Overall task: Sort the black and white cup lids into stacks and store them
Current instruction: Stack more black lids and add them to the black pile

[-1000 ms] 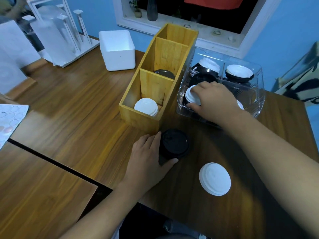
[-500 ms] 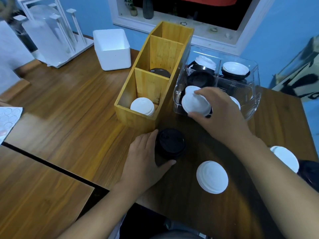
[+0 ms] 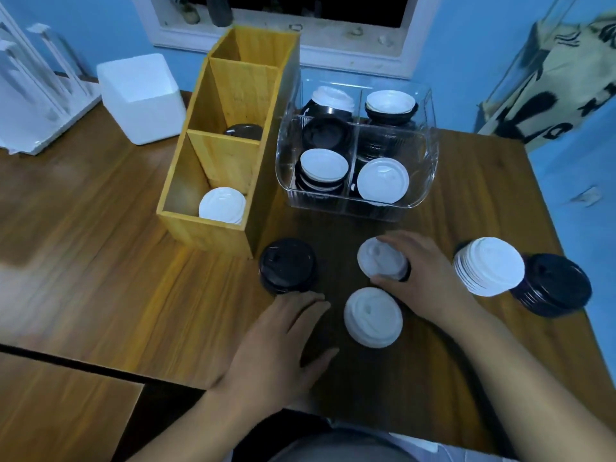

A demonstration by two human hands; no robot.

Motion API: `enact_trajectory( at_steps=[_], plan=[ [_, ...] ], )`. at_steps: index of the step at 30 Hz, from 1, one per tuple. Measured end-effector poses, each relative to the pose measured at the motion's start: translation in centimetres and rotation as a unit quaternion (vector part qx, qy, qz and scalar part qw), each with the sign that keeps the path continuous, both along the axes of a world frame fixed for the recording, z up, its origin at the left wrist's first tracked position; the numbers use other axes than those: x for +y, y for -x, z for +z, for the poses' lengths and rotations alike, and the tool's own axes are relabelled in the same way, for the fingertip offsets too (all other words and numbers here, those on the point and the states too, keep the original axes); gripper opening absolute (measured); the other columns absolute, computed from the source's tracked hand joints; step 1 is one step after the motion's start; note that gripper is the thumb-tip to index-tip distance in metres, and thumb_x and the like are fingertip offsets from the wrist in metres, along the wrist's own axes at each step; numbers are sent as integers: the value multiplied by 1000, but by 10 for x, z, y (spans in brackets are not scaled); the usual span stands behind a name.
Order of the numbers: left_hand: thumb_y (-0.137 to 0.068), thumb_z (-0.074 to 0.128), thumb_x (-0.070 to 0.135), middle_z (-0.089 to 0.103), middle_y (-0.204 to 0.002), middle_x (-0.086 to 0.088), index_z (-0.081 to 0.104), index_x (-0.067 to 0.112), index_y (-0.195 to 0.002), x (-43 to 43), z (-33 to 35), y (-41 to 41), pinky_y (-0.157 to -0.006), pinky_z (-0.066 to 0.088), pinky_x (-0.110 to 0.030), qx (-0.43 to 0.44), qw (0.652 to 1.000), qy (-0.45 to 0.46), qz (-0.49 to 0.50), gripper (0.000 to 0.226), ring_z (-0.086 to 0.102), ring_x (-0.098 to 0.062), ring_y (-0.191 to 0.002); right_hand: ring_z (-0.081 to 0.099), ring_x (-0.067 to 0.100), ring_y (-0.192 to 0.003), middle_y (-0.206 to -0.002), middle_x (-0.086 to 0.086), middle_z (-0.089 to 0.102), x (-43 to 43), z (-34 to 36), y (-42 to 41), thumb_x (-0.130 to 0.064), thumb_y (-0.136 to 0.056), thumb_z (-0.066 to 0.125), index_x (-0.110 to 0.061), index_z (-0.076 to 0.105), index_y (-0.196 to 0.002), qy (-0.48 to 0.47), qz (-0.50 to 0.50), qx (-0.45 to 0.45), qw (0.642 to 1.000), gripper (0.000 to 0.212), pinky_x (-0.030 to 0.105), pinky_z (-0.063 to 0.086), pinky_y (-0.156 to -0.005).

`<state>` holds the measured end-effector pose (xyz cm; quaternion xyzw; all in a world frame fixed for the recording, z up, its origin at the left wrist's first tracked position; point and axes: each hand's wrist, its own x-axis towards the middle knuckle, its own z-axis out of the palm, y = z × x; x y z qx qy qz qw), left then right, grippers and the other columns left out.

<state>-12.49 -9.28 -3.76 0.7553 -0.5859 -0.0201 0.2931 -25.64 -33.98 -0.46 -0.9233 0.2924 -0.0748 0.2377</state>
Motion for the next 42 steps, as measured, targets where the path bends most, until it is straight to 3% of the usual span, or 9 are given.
enact_trajectory(
  at_steps=[5, 11, 15, 17, 20, 28, 35, 38, 42],
  plan=[
    [-89, 64, 59, 48, -151, 5, 43, 22, -150, -24, 0, 14, -111, 46, -34, -12, 997, -66, -29, 75, 45, -14, -137, 44, 11, -128, -140, -11, 53, -8, -2, -2, -52, -80, 77, -31, 53, -138, -5, -5, 0, 1000, 66, 26, 32, -101],
    [-91, 55, 67, 54, -146, 5, 44, 19, -150, -43, 1, 16, -113, 40, -30, -5, 997, -67, -35, 76, 47, -14, -135, 48, 17, -126, -136, -9, 58, -6, -3, 2, -48, -79, 79, -28, 58, -133, -6, -31, -6, 999, 61, 26, 34, -98],
    [-88, 54, 71, 56, -143, 8, 40, 23, -152, -46, 0, 13, -111, 33, -26, 18, 996, -84, -25, 82, 43, -12, -134, 45, 4, -127, -140, -19, 54, 6, 13, 21, -43, -79, 81, -34, 58, -134, -16, -49, -66, 996, 60, 22, 36, -99],
    [-85, 57, 71, 53, -147, 8, 36, 23, -154, -46, 0, 11, -112, 30, -26, 42, 994, -95, -19, 86, 38, -10, -137, 44, -4, -129, -141, -26, 52, 13, 23, 36, -42, -78, 81, -37, 58, -133, -49, -19, -81, 995, 60, 16, 35, -100],
    [-83, 67, 65, 50, -150, 11, 34, 23, -155, -47, -1, 10, -115, 35, -32, 67, 992, -103, -23, 90, 35, -9, -140, 43, -4, -135, -141, -31, 51, 24, 29, 54, -39, -76, 83, -39, 58, -135, -107, 69, -54, 990, 64, 19, 35, -108],
    [-82, 71, 63, 51, -148, 13, 31, 22, -157, -48, -4, 10, -115, 31, -29, 67, 992, -101, -25, 94, 32, -7, -141, 30, -14, -139, -147, -37, 37, 31, 13, 52, -43, -81, 79, -45, 44, -145, -76, 139, 19, 987, 72, 1, 20, -107],
    [-85, 61, 69, 59, -138, 7, 45, 18, -150, -47, -5, 11, -109, 36, -29, 53, 994, -84, -32, 84, 42, -12, -134, 30, -10, -138, -149, -33, 36, 41, 4, 48, -67, -78, 67, -46, 42, -146, -53, 120, 23, 991, 76, 10, 23, -109],
    [-87, 65, 64, 62, -133, 9, 51, 20, -144, -48, -4, 12, -104, 31, -21, 43, 996, -66, -39, 73, 43, -10, -129, 37, -5, -135, -145, -27, 43, 51, -7, 49, -52, -79, 77, -38, 53, -140, -50, 80, -22, 995, 68, 13, 28, -107],
    [-88, 68, 63, 62, -134, 8, 53, 19, -143, -48, -7, 11, -106, 39, -30, 37, 996, -65, -47, 72, 45, -12, -130, 47, 1, -129, -137, -20, 51, 56, -13, 48, -40, -71, 88, -32, 61, -130, -74, 46, -71, 994, 66, 13, 35, -103]
  ],
)
